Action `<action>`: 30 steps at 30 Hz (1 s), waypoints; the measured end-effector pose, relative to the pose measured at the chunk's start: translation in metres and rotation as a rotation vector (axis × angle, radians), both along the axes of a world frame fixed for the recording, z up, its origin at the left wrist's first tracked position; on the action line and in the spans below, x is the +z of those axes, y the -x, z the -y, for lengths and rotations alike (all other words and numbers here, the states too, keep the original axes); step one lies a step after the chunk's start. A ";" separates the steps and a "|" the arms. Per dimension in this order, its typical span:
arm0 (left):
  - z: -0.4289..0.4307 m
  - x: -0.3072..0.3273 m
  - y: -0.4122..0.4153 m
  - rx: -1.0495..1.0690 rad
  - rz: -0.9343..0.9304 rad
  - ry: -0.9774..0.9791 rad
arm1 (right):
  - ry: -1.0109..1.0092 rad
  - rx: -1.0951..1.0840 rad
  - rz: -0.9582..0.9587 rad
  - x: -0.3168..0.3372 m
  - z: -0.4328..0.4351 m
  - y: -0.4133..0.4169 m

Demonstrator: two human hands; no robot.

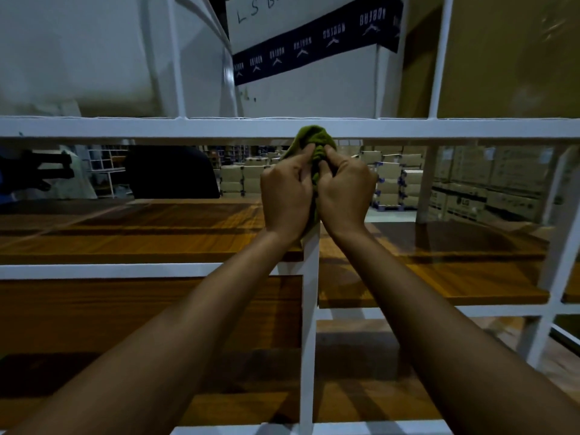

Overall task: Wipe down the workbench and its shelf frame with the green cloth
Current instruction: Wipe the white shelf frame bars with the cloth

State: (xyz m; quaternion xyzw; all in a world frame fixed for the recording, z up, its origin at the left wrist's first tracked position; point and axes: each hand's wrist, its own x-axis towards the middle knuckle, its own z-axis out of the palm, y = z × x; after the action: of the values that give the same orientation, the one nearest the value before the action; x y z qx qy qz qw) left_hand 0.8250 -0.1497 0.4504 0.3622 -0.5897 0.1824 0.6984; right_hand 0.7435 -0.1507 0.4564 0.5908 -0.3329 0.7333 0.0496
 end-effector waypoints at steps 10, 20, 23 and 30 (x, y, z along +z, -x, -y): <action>0.005 -0.043 0.000 -0.032 0.029 -0.006 | 0.036 0.005 -0.030 -0.042 0.005 0.000; -0.012 -0.108 0.009 -0.047 -0.040 -0.156 | -0.095 -0.026 -0.055 -0.118 0.001 -0.002; -0.014 -0.115 0.008 0.002 -0.003 -0.195 | -0.126 -0.028 -0.040 -0.127 -0.004 -0.003; -0.022 -0.117 0.011 0.042 0.021 -0.264 | -0.178 0.023 -0.038 -0.138 -0.013 0.001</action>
State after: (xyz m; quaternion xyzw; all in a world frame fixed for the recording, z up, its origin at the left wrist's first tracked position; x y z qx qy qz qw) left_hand 0.8144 -0.1275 0.3331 0.4613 -0.6080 0.1217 0.6346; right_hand 0.7421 -0.1374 0.3189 0.6103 -0.3890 0.6900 -0.0055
